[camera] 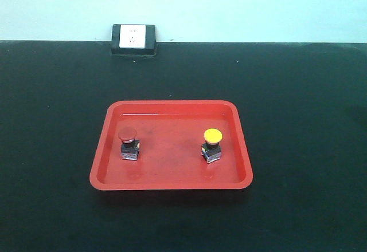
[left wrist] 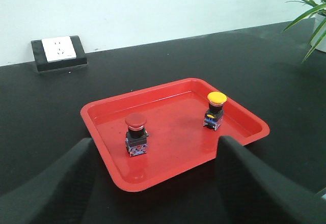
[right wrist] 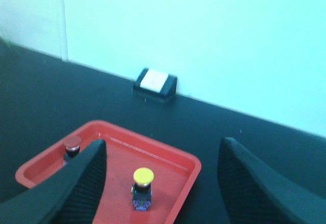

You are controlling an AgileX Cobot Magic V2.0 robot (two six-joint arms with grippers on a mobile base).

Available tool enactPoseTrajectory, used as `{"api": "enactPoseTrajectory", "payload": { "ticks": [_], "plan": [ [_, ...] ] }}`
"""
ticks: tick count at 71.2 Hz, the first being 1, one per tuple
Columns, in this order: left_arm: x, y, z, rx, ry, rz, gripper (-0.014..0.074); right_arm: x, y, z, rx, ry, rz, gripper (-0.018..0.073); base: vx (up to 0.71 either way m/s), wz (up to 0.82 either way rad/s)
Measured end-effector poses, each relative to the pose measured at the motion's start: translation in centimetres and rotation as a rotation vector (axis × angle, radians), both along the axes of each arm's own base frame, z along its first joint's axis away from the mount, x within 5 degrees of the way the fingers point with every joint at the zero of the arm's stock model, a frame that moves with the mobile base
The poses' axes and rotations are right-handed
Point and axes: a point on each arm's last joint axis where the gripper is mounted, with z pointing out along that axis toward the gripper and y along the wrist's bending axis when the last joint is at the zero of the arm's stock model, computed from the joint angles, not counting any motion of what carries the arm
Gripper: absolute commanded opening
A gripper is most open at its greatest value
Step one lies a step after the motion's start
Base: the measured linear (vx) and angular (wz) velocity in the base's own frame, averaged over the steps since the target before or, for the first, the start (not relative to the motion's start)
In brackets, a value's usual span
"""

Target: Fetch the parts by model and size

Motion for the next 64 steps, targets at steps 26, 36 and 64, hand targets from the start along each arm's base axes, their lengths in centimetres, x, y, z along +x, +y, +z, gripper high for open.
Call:
{"api": "enactPoseTrajectory", "payload": {
  "ticks": [26, 36, 64],
  "plan": [
    [0.0, 0.0, 0.0, 0.000, 0.000, 0.000, 0.0452, -3.0, -1.3, -6.8, 0.061, -0.101, 0.003, 0.0443, 0.00, 0.00],
    [0.0, 0.0, 0.0, 0.000, 0.000, 0.000, 0.0304, -2.8, -1.1, -7.3, 0.072, -0.077, 0.011, 0.0282, 0.00, 0.00],
    [0.0, 0.0, 0.0, 0.003, -0.002, -0.001, -0.0007, -2.9, -1.1, -7.3, 0.082, -0.074, 0.014, -0.0009, 0.00, 0.00]
  ]
}}
